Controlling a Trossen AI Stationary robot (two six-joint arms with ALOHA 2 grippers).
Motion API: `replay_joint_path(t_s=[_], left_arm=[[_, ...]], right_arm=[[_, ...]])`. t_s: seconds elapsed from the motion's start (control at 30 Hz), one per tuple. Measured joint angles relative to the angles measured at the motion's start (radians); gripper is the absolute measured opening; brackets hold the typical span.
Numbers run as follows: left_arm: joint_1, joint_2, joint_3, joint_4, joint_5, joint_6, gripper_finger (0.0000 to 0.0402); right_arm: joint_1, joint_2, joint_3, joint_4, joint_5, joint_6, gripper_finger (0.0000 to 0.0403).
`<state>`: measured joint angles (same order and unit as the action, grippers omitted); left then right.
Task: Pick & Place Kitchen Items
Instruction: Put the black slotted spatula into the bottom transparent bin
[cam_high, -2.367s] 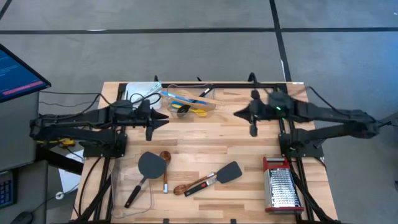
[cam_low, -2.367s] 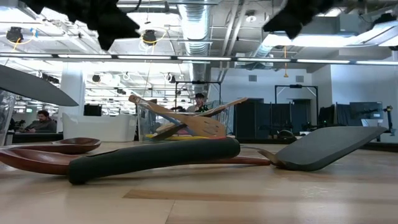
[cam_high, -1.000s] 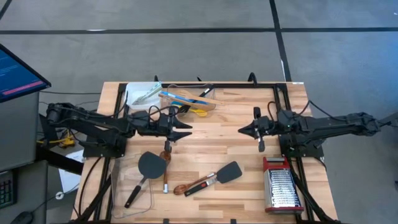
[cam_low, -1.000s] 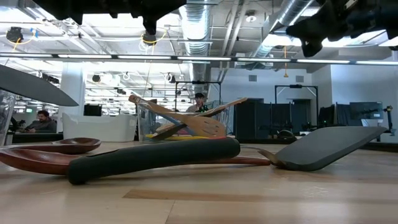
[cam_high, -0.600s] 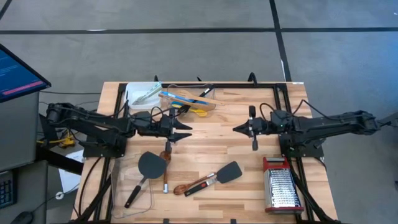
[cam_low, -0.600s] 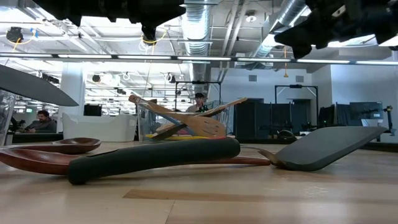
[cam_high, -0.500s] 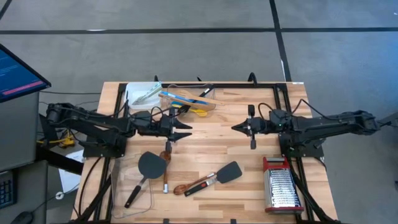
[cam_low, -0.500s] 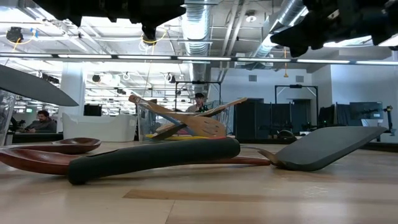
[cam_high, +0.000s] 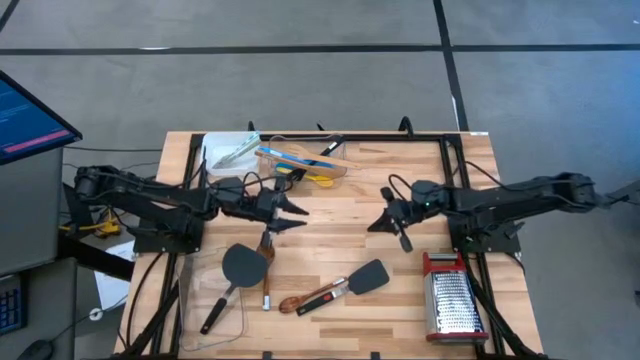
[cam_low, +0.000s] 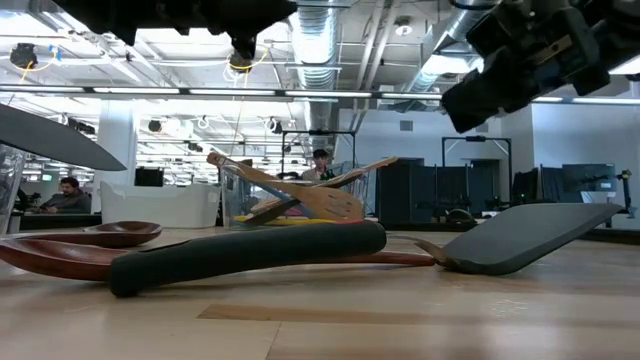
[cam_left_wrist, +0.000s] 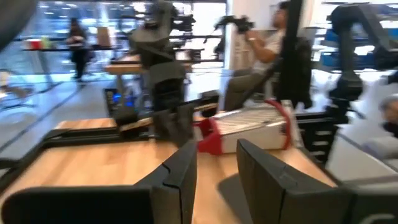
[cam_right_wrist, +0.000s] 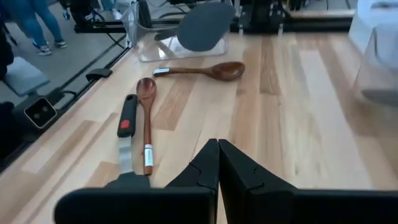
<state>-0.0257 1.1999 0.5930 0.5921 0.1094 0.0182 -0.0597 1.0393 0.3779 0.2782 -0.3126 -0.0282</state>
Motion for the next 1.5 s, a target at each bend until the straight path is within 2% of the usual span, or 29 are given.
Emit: replay_joint_path(t_s=[0.2,0.33,0.47,0.57,0.8,0.93,1.07,1.17,1.3,1.4,1.5], left_arm=[[-0.052,0.000,0.000,0.012,0.014,-0.049,0.0099],[-0.102,0.036,0.000,0.062,-0.058,-0.101,0.0099],[-0.159,0.154,0.001,0.206,-0.105,-0.112,0.0099],[-0.198,0.266,0.035,0.348,-0.121,-0.153,0.0099],[-0.278,0.466,0.243,0.373,-0.132,-0.187,0.0099],[-0.336,0.523,0.337,0.294,-0.240,-0.189,0.0097],[-0.411,0.530,0.433,0.070,-0.444,-0.245,0.0080],[-0.475,0.530,0.499,-0.105,-0.551,-0.307,0.0060],[-0.540,0.530,0.549,-0.233,-0.619,-0.402,0.0029],[-0.557,0.530,0.571,-0.278,-0.627,-0.474,0.0007],[-0.558,0.538,0.595,-0.298,-0.628,-0.559,0.0002]], right_arm=[[0.000,0.031,0.000,0.007,-0.002,0.111,0.0000],[0.017,0.022,0.000,0.007,0.000,0.137,0.0000],[0.091,0.018,0.000,0.012,0.001,0.135,0.0000],[0.164,0.018,0.000,0.026,0.052,0.134,0.0000],[0.309,-0.013,0.014,0.045,0.130,0.131,0.0000],[0.364,-0.065,0.039,0.044,0.194,0.123,0.0000],[0.419,-0.127,0.045,0.038,0.282,0.103,0.0000],[0.460,-0.171,0.045,0.027,0.337,0.043,0.0000],[0.505,-0.219,0.045,0.027,0.406,0.021,0.0000],[0.530,-0.236,0.045,0.020,0.457,0.016,0.0000],[0.539,-0.237,0.045,0.016,0.495,-0.008,0.0000]])
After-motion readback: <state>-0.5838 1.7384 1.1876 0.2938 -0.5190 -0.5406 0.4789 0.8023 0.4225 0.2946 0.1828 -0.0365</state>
